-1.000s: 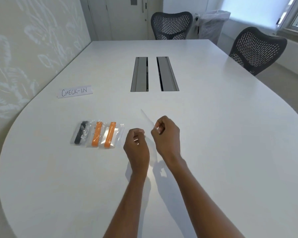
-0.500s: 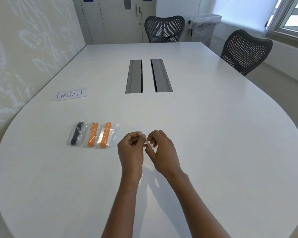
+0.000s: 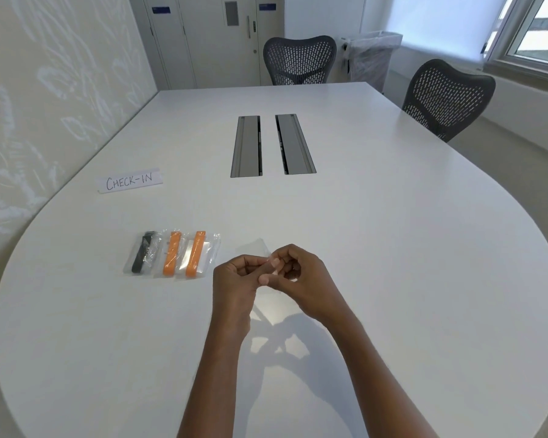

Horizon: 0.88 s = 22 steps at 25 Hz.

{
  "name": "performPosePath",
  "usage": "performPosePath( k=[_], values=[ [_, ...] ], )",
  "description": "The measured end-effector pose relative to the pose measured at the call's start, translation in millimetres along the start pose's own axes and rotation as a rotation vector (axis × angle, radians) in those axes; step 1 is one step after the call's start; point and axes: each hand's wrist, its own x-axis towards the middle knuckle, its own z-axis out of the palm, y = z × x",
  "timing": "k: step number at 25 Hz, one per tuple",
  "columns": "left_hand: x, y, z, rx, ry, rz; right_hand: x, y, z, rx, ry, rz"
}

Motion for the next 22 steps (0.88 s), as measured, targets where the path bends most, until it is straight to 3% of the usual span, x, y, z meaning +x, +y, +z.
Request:
performPosePath(
  k=[5, 10, 17, 22],
  values=[
    [5, -1, -3, 0.059, -0.028, 0.024, 0, -1, -10, 0.052, -0.041, 0.062],
    [4, -5, 3, 0.126, 0.024, 0.08, -2, -1, -8, 0.251, 0.063, 0.186],
    [3, -9, 10, 0.115, 0.07, 0.023, 1, 3, 9, 0.053, 0.257, 0.133],
    [6, -7, 10, 0.181, 0.133, 0.064, 3, 4, 8, 0.192, 0.248, 0.182]
  ],
)
